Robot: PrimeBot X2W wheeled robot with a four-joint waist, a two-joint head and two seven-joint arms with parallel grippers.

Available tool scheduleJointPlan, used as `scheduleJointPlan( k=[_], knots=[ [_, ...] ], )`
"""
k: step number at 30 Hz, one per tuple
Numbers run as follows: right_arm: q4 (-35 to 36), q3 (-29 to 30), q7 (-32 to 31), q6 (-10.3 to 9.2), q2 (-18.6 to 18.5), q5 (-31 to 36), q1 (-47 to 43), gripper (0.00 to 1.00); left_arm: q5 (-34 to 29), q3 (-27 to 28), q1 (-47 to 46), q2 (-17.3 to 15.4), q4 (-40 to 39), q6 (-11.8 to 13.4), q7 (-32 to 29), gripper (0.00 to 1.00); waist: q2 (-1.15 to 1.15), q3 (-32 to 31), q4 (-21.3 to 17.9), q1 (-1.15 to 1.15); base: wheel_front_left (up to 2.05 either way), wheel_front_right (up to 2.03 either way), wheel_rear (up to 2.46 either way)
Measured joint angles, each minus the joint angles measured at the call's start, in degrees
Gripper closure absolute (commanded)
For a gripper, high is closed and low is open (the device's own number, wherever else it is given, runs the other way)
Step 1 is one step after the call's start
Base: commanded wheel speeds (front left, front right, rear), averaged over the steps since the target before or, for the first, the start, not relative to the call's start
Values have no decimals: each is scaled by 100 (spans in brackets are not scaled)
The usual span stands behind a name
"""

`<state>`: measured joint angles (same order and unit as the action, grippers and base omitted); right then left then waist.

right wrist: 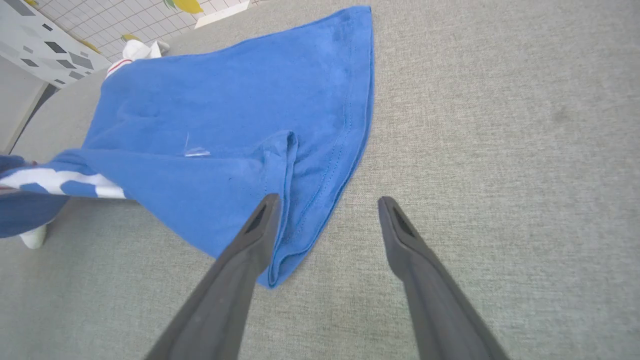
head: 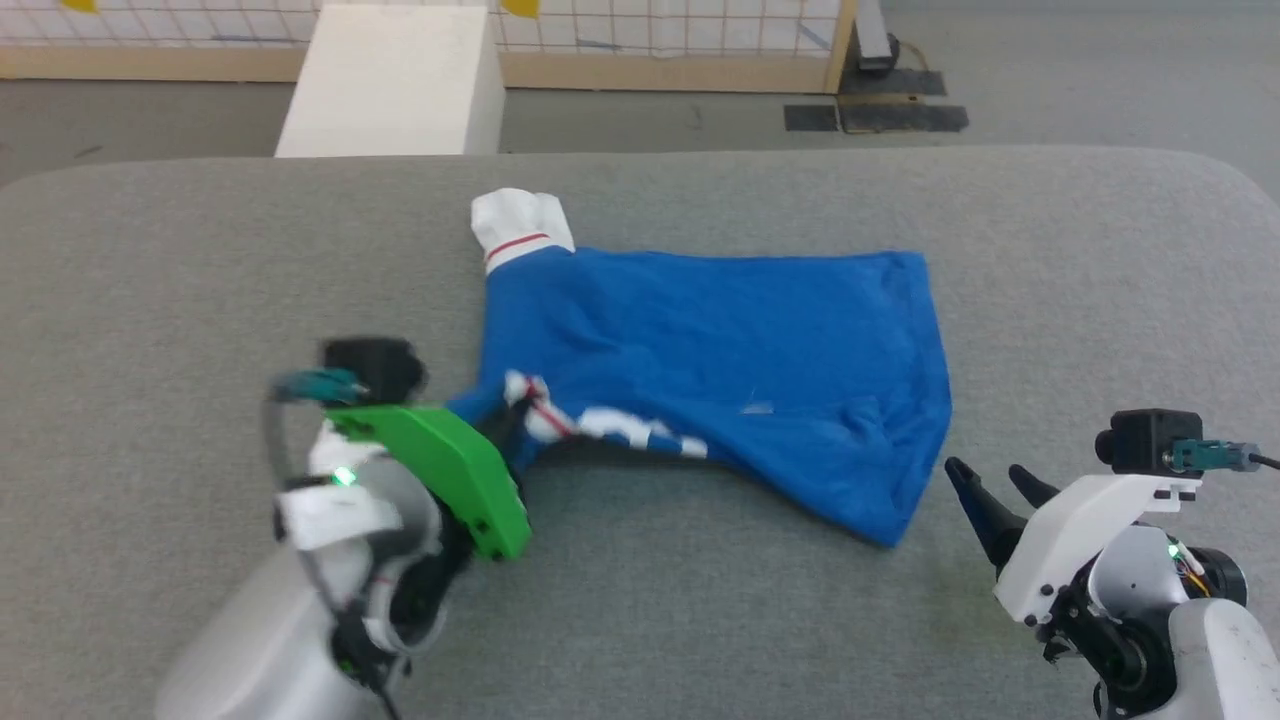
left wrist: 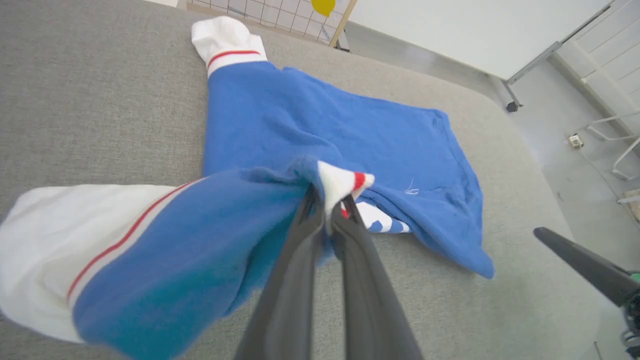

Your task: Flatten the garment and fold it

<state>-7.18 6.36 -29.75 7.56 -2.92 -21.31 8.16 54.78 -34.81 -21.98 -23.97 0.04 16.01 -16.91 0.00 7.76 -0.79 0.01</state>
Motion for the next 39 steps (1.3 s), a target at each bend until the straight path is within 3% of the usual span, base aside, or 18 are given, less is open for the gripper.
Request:
scheduleJointPlan(
  k=[3, 4, 5, 8, 14, 15, 16, 20, 24, 29, 31, 39],
  knots=[
    [-19, -22, -5, 0, 1, -1, -2, 0, 278, 595, 50, -87, -483, -4, 343, 100, 0, -82, 126, 0, 0, 0, 0],
    [-36, -112, -7, 0, 1, -43, -2, 0, 459, 1192, 444, -481, -769, 307, 495, 100, 0, -200, 276, 0, 0, 0, 0],
    [-47, -123, -7, 0, 1, -47, -2, 0, 466, 1301, 646, -586, -767, 453, 531, 100, 0, -222, 311, 0, 0, 0, 0],
    [-62, -161, -5, 0, 1, -47, -2, 0, 396, 1307, 1284, -886, -655, 812, 469, 100, 0, -271, 390, 0, 0, 0, 0],
    [-67, -174, -9, 0, 3, -22, -2, 0, 645, 1004, 2056, -753, -170, 934, 126, 100, 0, -277, 469, 0, 0, 0, 0],
    [-67, -181, -25, 0, 1, -9, -2, 0, 715, 978, 2107, -704, -80, 933, 75, 75, 0, -281, 474, 0, 0, 0, 0],
    [-67, -197, -32, 0, 1, 9, -2, 0, 794, 983, 2137, -643, -16, 929, 69, 0, 0, -286, 479, 0, 0, 0, 0],
    [-20, -375, -52, 0, 0, 70, 1, 0, 1050, 1366, 2125, -415, -92, 700, 412, 0, 0, -295, 477, 0, 0, 0, 0],
    [40, -806, -141, 0, -2, 132, 96, 0, 1045, 2003, 2011, -374, -402, 402, 1313, 0, 0, -287, 464, 0, 0, 0, 0],
    [-112, -1617, -501, 0, 2, 345, 500, 0, -218, 2313, 1784, -659, -499, 15, 2960, 0, 0, -223, 452, 0, 0, 0, 0],
    [-270, -1872, -667, 0, 7, 412, 677, 0, -751, 2254, 1779, -644, -417, -43, 3112, 0, 0, -180, 459, 0, 0, 0, 0],
    [-1166, -2515, -1003, 0, 5, 910, 1683, 0, -1948, 2350, 1743, 87, -241, -481, 3163, 0, 0, 104, 606, -1, 0, 0, 0]
  ],
)
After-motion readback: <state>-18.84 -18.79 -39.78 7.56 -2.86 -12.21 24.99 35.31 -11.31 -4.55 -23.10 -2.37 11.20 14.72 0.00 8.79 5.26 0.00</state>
